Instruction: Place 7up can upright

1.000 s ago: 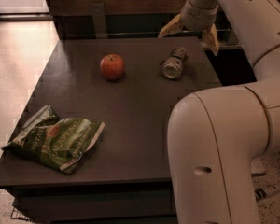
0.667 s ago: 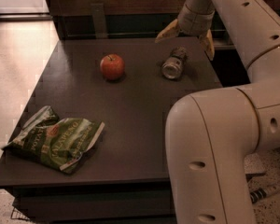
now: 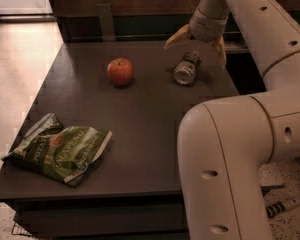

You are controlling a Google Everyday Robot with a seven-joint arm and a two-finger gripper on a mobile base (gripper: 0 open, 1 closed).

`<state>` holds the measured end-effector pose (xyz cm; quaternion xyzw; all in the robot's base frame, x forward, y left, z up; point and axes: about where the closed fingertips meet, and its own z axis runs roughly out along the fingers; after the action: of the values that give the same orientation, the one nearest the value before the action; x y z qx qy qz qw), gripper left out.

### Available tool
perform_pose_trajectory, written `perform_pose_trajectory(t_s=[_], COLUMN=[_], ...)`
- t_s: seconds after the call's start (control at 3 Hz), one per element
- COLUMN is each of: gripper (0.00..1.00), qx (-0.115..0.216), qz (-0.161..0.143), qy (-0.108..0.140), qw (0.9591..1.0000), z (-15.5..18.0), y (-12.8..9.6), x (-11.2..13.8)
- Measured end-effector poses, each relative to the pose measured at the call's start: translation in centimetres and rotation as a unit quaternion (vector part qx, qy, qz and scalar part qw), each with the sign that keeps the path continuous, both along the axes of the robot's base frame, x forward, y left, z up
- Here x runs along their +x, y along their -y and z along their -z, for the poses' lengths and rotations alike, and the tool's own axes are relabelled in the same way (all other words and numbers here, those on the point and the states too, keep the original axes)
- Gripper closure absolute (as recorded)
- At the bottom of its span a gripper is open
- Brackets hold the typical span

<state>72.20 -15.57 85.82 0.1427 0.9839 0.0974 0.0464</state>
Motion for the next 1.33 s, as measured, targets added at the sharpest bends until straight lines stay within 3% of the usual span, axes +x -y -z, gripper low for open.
perform_pose_trajectory(t_s=[0.33, 0.67, 1.0, 1.33], gripper=[0.12, 0.40, 0.63, 0.93], qx=[0.004, 0.010, 0.013, 0.016], qz=[-0.003, -0.008, -0.005, -0.003], qy=[-0.011, -0.014, 0.001, 0.013], qw=[0.9999, 0.9998, 0.9999, 0.9998], z=[1.1, 2.3, 2.5, 2.9], y=[0.0, -0.5, -0.7, -1.0], x=[0.0, 0.6, 1.5, 2.4])
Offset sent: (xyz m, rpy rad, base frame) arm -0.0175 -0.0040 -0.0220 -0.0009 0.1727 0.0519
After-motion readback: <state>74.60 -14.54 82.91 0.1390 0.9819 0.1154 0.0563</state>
